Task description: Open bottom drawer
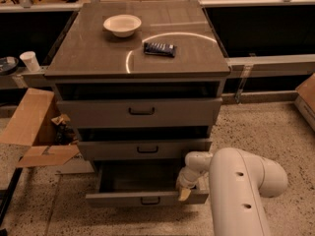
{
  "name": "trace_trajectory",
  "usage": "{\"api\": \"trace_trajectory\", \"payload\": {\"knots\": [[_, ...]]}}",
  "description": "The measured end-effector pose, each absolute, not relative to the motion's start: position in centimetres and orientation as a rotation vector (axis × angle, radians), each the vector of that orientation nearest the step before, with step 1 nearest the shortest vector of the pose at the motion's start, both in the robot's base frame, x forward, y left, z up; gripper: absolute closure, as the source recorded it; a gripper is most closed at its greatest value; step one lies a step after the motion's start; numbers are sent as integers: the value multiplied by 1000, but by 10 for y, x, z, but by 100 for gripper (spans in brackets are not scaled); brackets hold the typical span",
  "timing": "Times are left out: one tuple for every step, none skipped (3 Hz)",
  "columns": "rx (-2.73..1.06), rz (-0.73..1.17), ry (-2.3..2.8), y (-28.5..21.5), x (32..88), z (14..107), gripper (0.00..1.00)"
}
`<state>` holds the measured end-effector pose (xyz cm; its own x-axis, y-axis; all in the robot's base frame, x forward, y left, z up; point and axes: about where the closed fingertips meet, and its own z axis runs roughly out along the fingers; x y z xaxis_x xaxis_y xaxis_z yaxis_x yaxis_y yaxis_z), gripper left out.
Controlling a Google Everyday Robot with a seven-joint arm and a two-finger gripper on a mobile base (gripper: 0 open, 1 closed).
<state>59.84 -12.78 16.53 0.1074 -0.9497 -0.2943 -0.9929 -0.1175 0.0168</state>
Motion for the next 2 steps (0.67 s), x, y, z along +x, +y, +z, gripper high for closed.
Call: {"api": "trace_trajectory", "payload": {"knots": [[-2192,347,1953,-128,598,165,85],[-2192,347,1953,-128,598,165,62]]}}
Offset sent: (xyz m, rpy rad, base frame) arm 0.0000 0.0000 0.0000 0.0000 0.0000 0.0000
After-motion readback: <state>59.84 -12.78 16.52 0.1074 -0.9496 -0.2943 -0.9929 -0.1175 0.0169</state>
